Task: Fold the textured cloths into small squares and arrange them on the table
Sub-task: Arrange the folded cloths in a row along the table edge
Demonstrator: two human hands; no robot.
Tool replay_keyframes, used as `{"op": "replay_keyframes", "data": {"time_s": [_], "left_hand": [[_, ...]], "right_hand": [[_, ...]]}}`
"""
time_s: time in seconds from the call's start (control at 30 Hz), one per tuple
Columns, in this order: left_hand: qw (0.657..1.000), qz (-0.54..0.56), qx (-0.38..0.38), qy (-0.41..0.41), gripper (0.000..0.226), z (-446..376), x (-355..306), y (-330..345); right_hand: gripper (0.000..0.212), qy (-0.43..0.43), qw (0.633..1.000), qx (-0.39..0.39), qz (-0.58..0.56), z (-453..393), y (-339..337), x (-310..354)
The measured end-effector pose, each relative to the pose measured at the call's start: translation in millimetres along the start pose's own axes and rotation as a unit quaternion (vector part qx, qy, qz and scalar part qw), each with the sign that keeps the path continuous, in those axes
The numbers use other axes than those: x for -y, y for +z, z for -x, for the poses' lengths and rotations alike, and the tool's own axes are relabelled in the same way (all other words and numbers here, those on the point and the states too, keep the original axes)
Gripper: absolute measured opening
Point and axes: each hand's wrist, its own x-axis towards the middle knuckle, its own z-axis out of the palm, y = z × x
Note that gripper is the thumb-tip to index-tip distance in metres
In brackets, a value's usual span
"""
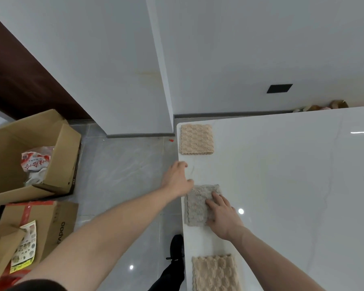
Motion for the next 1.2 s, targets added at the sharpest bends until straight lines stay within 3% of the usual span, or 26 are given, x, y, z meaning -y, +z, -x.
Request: {"op": "replay_keyframes", "data": {"time_s": [0.2, 0.5, 0.67, 0.8, 0.93, 1.07, 1.2], "left_hand": [[0.991, 0.095, 0.006, -0.091, 0.069, -78, -20, -16], [0.983, 0.142, 0.079, -0.08, 0.079, -103, -17, 4], [0.99, 0.108, 0.059, -0.074, 0.075, -87, -11, -3], [0.997, 0.071, 0.02, 0.029, 0.065, -13, -9, 9], [0.985, 0.007, 0.088, 0.149, 0.065, 83, 6, 50], [0.969, -0.071, 0.168, 0.168, 0.071, 120, 19, 82], [0.967, -0.098, 0.163, 0.169, 0.076, 121, 16, 85]], "right_hand": [[0.066, 0.005, 0.996, -0.059, -0.067, 5, -5, -11], [0.068, 0.027, 0.991, -0.082, -0.101, 24, -10, -20], [0.062, 0.042, 0.983, -0.108, -0.143, 35, -6, -19], [0.059, 0.059, 0.974, -0.134, -0.173, 66, 16, -16], [0.056, 0.063, 0.975, -0.122, -0.176, 110, 56, -18], [0.038, 0.018, 0.985, -0.112, -0.128, 141, 90, -20], [0.047, 0.017, 0.994, -0.036, -0.099, 154, 104, -20]]}}
